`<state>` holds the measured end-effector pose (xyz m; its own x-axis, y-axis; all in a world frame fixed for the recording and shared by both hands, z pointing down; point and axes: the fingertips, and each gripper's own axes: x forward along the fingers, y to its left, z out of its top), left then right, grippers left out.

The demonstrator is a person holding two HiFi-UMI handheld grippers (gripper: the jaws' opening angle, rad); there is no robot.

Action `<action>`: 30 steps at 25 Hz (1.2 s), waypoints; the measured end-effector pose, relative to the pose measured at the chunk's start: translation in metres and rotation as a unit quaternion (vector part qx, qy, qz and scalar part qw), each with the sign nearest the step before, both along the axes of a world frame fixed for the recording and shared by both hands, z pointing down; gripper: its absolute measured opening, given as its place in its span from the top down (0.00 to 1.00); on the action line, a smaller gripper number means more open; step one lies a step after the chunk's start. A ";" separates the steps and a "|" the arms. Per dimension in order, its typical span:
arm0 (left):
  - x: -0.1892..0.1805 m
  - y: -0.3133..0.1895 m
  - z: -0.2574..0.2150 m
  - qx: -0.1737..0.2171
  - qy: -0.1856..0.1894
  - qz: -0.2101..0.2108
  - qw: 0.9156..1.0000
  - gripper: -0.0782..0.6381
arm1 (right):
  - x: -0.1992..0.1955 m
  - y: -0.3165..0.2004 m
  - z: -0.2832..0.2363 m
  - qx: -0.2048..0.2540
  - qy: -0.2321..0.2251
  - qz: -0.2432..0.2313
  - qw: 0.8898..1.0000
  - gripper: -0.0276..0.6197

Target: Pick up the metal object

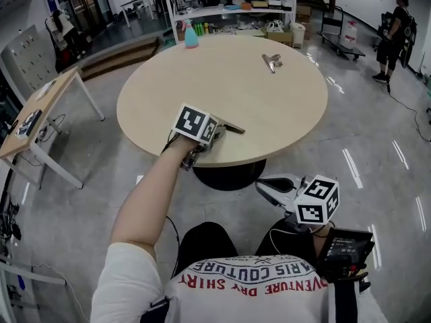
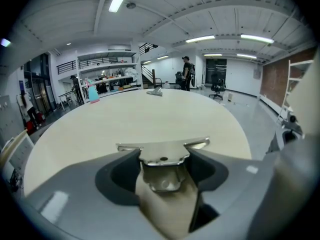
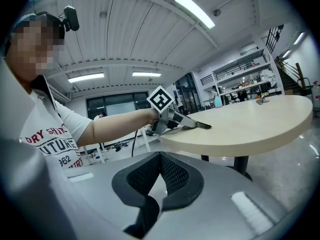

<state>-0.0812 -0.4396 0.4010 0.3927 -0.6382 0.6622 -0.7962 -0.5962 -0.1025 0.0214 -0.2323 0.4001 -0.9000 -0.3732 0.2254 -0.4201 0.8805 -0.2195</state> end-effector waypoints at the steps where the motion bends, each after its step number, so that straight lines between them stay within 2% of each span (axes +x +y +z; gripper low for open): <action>1: 0.000 0.000 -0.001 0.002 0.001 -0.003 1.000 0.49 | 0.000 0.000 0.000 0.000 0.000 0.000 1.000 0.95; 4: -0.001 0.003 -0.010 0.027 0.012 -0.015 0.999 0.49 | 0.000 0.000 -0.001 0.001 0.000 0.002 1.000 0.95; 8: 0.000 0.027 -0.040 0.077 0.048 -0.005 0.996 0.50 | 0.002 -0.001 -0.003 0.003 0.000 0.005 1.000 0.95; 13: -0.005 0.097 -0.066 0.175 0.086 0.028 0.980 0.50 | 0.003 -0.002 -0.004 0.006 0.000 0.007 1.000 0.95; 16: -0.011 0.143 -0.064 0.217 0.099 0.026 0.971 0.50 | 0.001 -0.002 -0.007 0.008 0.001 0.007 1.000 0.95; 19: -0.010 0.181 -0.048 0.228 0.116 0.031 0.966 0.50 | -0.001 0.000 -0.007 0.008 0.003 0.003 1.000 0.95; 22: -0.011 0.203 -0.035 0.222 0.126 0.038 0.966 0.50 | -0.005 0.001 -0.010 0.011 0.007 -0.002 1.000 0.95; 30: -0.016 0.206 -0.035 0.218 0.151 0.025 0.964 0.50 | -0.006 0.001 -0.013 0.018 0.008 -0.004 1.000 0.95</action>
<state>-0.0975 -0.2333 0.3658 0.5625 -0.8055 0.1862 -0.8009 -0.5868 -0.1193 0.0153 -0.2308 0.3872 -0.8996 -0.3738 0.2257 -0.4157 0.8915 -0.1804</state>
